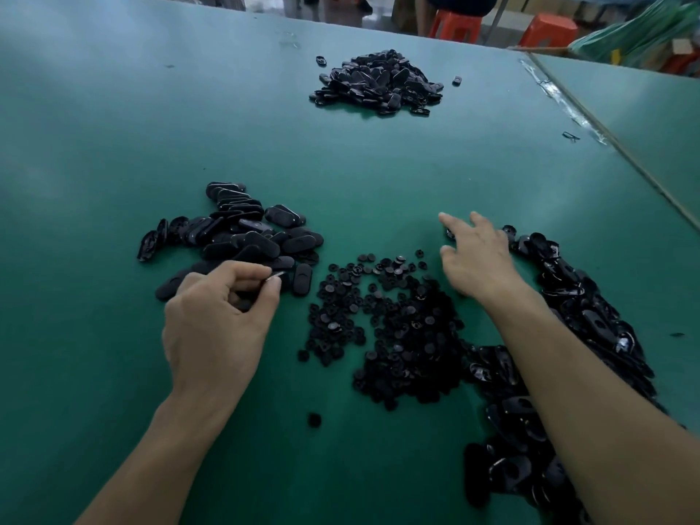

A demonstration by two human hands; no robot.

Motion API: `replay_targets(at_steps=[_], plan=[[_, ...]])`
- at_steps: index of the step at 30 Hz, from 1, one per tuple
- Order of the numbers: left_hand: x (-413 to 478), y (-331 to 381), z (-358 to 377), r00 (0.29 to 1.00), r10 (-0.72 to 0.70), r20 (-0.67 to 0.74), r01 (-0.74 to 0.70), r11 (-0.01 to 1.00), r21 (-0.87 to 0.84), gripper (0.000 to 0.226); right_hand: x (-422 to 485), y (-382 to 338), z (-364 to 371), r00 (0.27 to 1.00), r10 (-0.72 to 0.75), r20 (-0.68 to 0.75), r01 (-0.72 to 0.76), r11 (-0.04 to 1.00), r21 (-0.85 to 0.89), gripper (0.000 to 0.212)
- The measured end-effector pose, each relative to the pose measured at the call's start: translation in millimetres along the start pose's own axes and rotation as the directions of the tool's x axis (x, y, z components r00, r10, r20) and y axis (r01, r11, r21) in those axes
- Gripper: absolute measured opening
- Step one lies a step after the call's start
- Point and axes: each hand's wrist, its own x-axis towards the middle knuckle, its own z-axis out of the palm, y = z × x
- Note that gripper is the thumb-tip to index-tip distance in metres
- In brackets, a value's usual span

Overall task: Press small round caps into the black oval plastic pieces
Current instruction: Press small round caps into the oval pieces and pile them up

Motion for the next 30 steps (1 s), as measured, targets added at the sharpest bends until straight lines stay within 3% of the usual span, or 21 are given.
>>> replay_targets(at_steps=[3,7,12,15,18,21,25,30], plan=[[1,-1,0,0.999,-0.035,0.034,0.032,0.995,0.091,0.007,6,1,2,0.999,-0.033,-0.041,0.030,0.997,-0.077,0.044],[1,-4,1,0.999,-0.030,0.022,0.025,0.980,0.195,0.010,-4,0,5,0.967,-0.081,-0.241,0.107,0.989,0.098,0.028],[2,-10,1,0.997,-0.071,0.037,0.060,0.970,0.234,0.017,-15,-6,4,0.961,-0.034,-0.273,0.100,0.968,0.230,0.027],[1,-11,1,0.997,-0.060,0.040,0.050,0.975,0.216,0.022,-25,-12,2,0.946,-0.069,-0.316,0.170,0.936,0.307,0.021],[-1,-2,1,1.000,0.019,0.005,-0.019,0.993,0.117,0.017,-43,-24,2,0.934,-0.130,-0.332,0.259,0.887,0.382,0.021],[-11,13,5,0.992,0.075,0.100,-0.066,0.993,-0.096,0.011,-66,-41,2,0.912,-0.201,-0.357,0.362,0.805,0.471,0.015],[-21,27,10,0.928,-0.083,0.362,0.242,0.874,-0.421,0.028,-98,-61,9,0.880,-0.328,-0.343,0.470,0.702,0.536,0.016],[-16,25,10,0.896,-0.157,0.416,0.388,0.735,-0.557,0.026,-113,-65,17,0.864,-0.371,-0.341,0.503,0.662,0.555,0.020]])
